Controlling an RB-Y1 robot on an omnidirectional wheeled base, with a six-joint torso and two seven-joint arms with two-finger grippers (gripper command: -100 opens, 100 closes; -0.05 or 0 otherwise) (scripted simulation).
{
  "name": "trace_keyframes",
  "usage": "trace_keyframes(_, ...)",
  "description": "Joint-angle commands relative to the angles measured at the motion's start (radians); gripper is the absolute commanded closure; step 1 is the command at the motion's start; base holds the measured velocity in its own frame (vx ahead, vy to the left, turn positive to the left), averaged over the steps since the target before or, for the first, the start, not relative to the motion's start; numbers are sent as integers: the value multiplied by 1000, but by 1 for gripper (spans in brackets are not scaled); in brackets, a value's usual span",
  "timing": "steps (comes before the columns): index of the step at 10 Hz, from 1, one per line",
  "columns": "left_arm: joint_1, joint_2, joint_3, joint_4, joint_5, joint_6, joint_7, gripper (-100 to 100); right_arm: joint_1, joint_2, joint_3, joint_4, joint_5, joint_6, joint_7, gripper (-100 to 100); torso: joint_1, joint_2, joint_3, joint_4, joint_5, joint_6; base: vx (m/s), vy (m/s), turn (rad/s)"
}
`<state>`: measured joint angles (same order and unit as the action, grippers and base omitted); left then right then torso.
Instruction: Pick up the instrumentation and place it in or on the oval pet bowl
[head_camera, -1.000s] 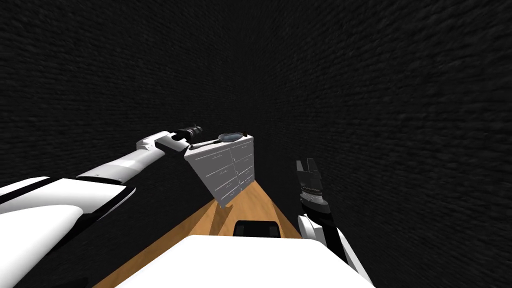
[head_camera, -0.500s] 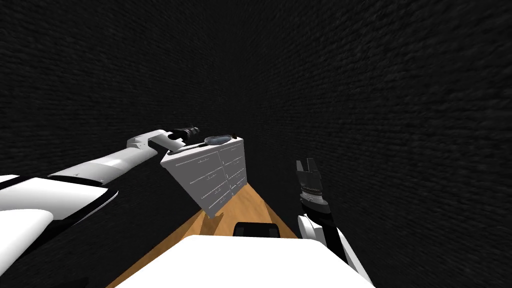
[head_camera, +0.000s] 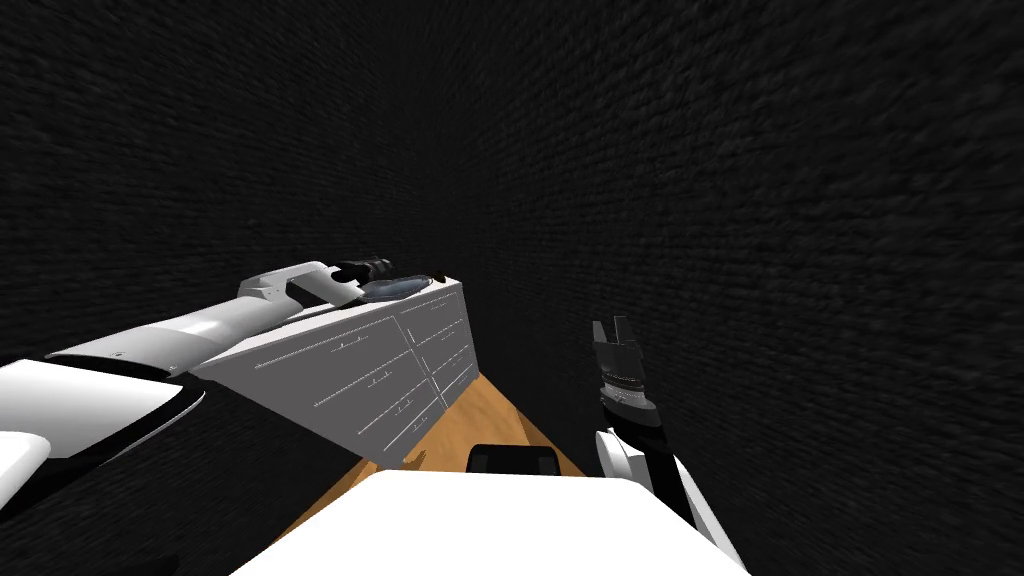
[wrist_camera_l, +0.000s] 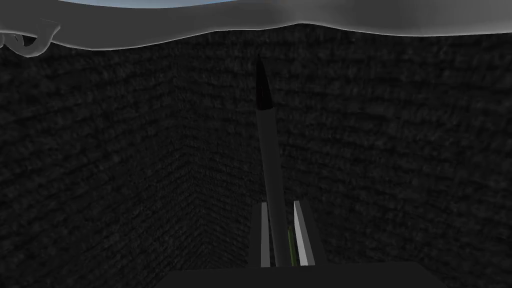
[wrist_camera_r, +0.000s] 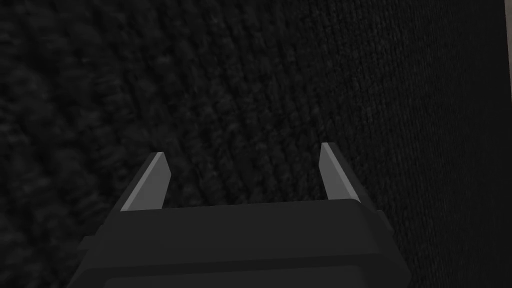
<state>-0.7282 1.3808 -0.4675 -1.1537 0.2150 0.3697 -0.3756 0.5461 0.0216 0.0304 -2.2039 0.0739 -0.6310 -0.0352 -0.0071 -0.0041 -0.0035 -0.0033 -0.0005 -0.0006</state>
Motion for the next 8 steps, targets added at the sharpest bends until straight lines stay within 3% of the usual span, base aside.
trace_keyframes(1, 0, 0, 0, 0, 0, 0, 0, -100, 0, 0, 0, 0, 0, 0, 0, 0, 0, 0, 0, 0, 0, 0, 12, -10, 0)
trace_keyframes(5, 0, -1, 0, 0, 0, -1, 0, -100, 0, 0, 0, 0, 0, 0, 0, 0, 5, 7, 4, 2, 1, -1, 2, -1, -3)
trace_keyframes(6, -1, -1, 0, -1, 0, -1, 0, 0, 0, 0, 0, 0, 0, 0, 0, 0, 5, 7, 5, 2, 2, -2, 0, 0, 0)
trace_keyframes(7, -15, 30, -16, -19, 30, 22, -4, -100, 0, 0, 0, 0, 0, 0, 0, 0, 6, 8, 5, 2, 2, -2, -5, 16, -89)
trace_keyframes(8, -22, 45, -23, -28, 45, 34, -6, -100, 0, 0, 0, 0, 0, 0, 0, 0, 7, 8, 5, 3, 2, -2, -9, 33, -104)
